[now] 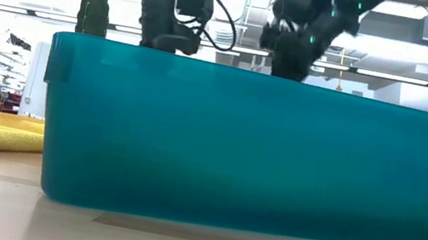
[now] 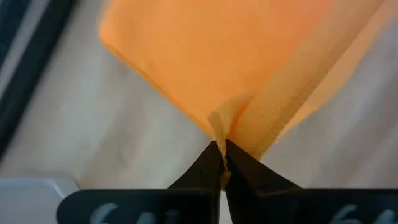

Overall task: Fold microfiber towels
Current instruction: Fold the orange microfiber towel

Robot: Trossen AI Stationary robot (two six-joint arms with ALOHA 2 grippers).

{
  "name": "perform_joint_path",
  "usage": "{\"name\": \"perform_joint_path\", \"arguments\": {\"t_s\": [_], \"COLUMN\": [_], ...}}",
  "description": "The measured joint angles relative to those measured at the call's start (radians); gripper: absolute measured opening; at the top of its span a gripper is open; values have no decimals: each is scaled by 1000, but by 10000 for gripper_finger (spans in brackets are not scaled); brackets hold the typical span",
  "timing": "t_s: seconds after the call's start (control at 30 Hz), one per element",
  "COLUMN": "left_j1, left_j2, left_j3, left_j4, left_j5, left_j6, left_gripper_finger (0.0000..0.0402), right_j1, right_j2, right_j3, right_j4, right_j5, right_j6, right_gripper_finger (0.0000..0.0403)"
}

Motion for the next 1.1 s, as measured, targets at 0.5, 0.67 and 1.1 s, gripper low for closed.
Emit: {"name": "perform_joint_path", "arguments": {"t_s": [0.5, 0.67, 1.1], "left_j1": [165, 173, 198], "left_j2": [164, 182, 183], "left_j3": [0, 0, 75], "left_j4": [196, 202, 52], "left_j5": [89, 81, 123], "left_j6": [18, 18, -26], "left_gripper_finger": [0, 0, 0], "right_j1": [-210, -209, -209], "right_j2": [46, 125, 162], "right_j3": [-98, -98, -96], "right_j4": [233, 230, 252], "right_j5": [-46, -60, -57], "right_j6": [-18, -15, 0], "right_gripper_finger": [5, 10, 15]}}
